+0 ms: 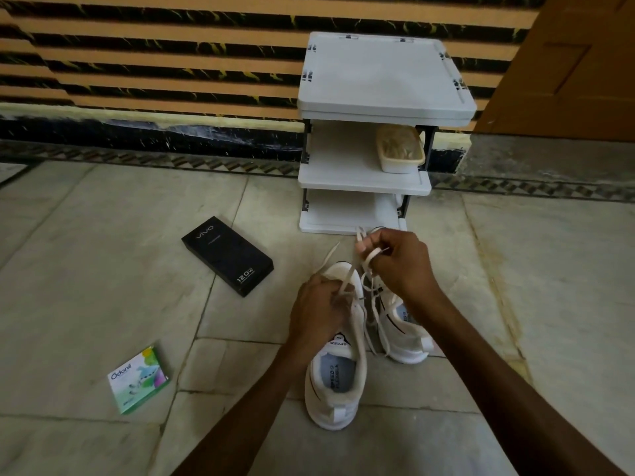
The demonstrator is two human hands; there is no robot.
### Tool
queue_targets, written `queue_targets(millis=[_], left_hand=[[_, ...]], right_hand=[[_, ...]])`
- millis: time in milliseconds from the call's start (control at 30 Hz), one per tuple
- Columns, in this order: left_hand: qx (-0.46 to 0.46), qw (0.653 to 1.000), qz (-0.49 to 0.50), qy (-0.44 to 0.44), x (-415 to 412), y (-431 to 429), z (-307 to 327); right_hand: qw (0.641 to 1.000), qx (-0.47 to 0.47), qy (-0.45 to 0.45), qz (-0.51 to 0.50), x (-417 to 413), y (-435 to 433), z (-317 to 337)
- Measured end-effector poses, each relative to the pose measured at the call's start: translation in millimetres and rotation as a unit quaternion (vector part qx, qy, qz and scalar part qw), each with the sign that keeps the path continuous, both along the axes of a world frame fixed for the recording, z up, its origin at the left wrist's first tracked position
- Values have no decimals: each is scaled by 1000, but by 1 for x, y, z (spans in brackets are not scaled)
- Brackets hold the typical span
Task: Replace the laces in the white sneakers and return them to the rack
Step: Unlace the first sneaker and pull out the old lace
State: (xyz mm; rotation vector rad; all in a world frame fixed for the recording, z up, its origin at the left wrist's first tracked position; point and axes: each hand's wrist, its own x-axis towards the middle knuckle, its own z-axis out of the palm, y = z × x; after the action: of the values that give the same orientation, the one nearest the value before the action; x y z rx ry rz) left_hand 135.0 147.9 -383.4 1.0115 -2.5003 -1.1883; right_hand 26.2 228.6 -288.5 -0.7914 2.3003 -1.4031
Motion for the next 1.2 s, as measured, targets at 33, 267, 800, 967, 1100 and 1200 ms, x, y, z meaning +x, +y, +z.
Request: queue_targets(millis=[33,267,800,967,1100,1200], left_hand=[[34,999,-5,26,-1,-2,0],[23,996,75,29,1,-10,-10],[68,965,253,16,-15,15,-11],[253,912,308,99,-8,-4,-12],[254,926,268,81,-1,-12,-8],[218,959,172,54,3,-24,-3]], right_hand=[[1000,22,17,5,0,3,-6],[981,161,101,49,16,18,-34],[952,279,125,-1,60,32,-71],[950,295,104,-16,59,32,-69],[954,283,94,9,53,33,-69],[945,311,77,70,40,32,-54]])
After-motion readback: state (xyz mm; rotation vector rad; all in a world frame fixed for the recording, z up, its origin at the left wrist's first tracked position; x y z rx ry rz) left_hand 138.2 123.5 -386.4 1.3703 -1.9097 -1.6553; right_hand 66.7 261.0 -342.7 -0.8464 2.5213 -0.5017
